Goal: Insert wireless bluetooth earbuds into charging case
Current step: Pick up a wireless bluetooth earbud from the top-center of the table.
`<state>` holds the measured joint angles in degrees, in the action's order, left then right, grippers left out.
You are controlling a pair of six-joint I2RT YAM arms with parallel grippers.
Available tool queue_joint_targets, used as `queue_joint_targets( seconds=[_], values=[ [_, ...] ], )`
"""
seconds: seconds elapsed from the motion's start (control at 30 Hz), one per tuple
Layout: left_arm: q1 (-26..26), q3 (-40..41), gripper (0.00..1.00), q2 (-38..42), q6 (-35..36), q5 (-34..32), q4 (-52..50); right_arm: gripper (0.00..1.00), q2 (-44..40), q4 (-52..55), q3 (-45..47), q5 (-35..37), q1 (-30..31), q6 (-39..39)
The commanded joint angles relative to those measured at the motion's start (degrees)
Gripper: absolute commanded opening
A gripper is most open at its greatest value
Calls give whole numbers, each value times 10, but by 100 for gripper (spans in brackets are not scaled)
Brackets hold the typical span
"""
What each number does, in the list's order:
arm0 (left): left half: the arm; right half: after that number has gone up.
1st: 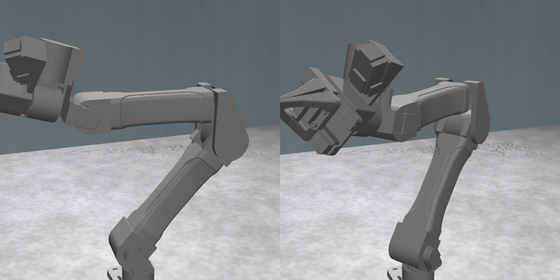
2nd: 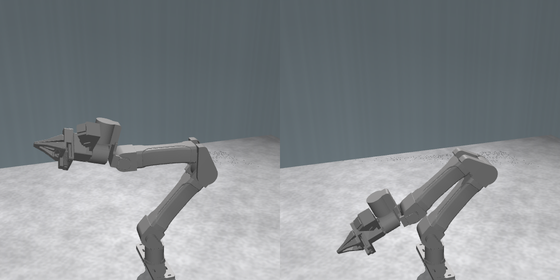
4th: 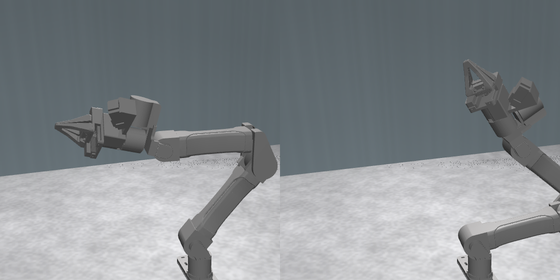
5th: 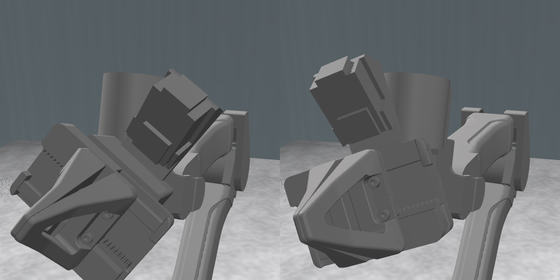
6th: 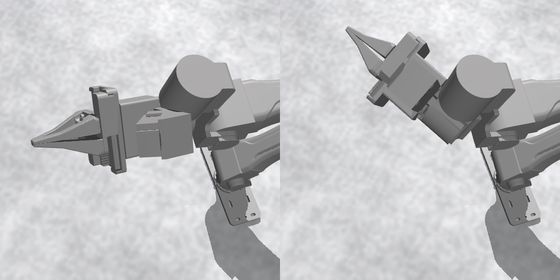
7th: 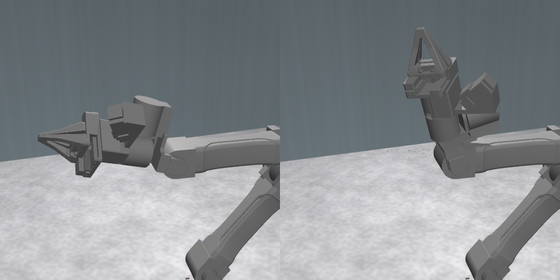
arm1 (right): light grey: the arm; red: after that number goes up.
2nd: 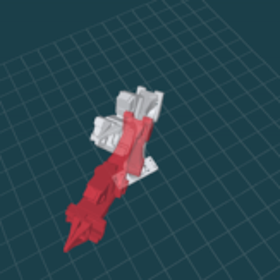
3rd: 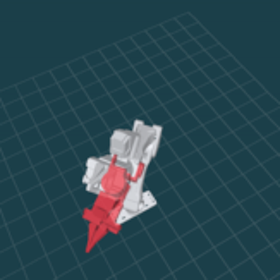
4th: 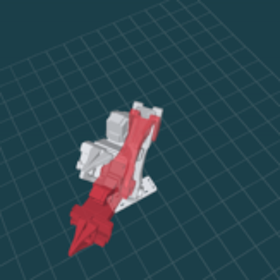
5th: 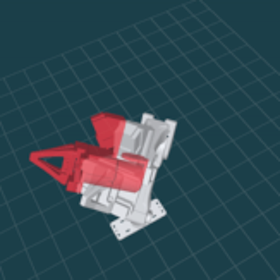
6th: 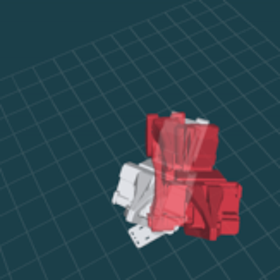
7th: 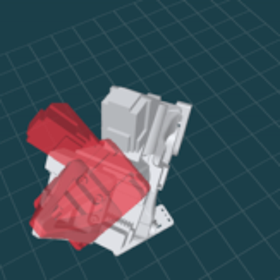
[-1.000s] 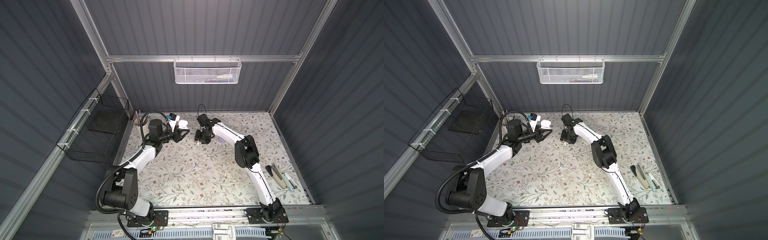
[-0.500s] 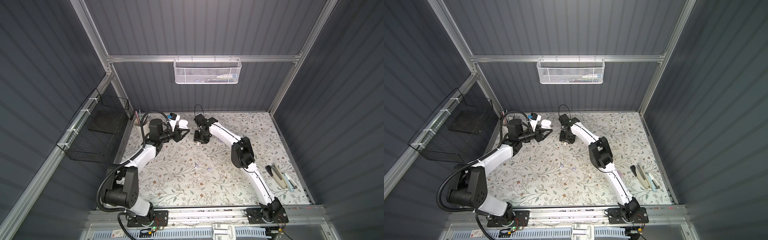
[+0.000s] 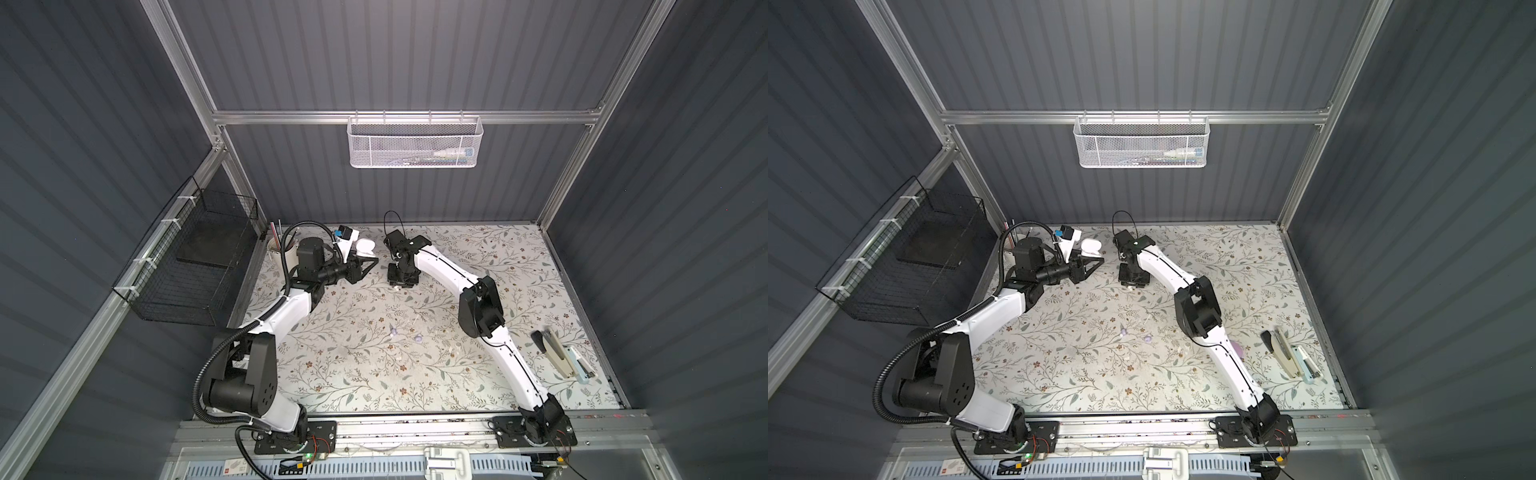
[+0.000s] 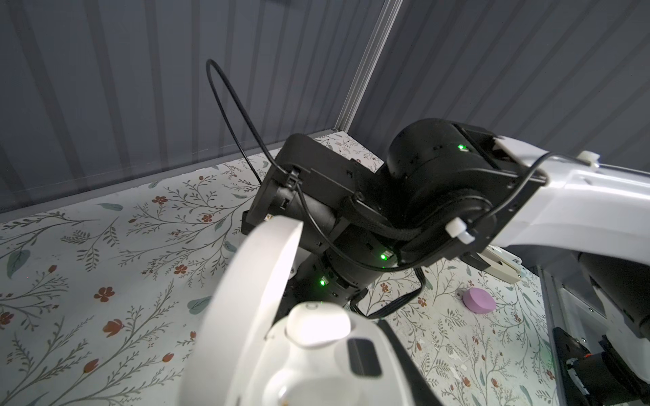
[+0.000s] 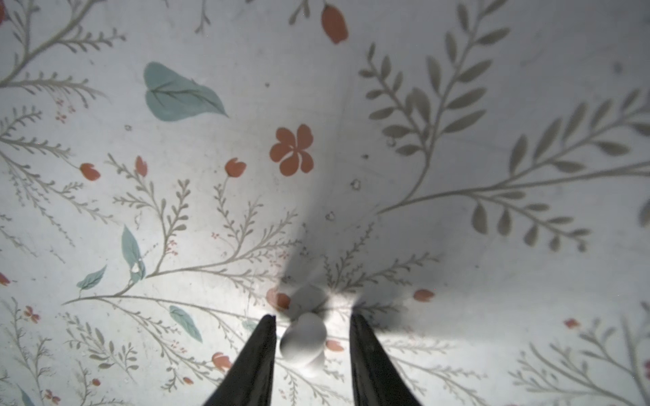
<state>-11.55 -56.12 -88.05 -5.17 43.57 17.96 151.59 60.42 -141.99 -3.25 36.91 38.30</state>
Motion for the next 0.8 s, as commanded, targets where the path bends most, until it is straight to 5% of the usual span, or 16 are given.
queue_joint_targets(
  seconds=[0.0,0.43,0.77],
  values=[
    [6,-15,20,2,-7,10,3,32,38,37,4,9,5,-6],
    [6,-19,20,3,-3,18,-6,16,22,32,12,-5,1,-3],
    [-2,-19,20,2,1,35,-6,14,-133,-78,176,-41,-28,8]
  ],
)
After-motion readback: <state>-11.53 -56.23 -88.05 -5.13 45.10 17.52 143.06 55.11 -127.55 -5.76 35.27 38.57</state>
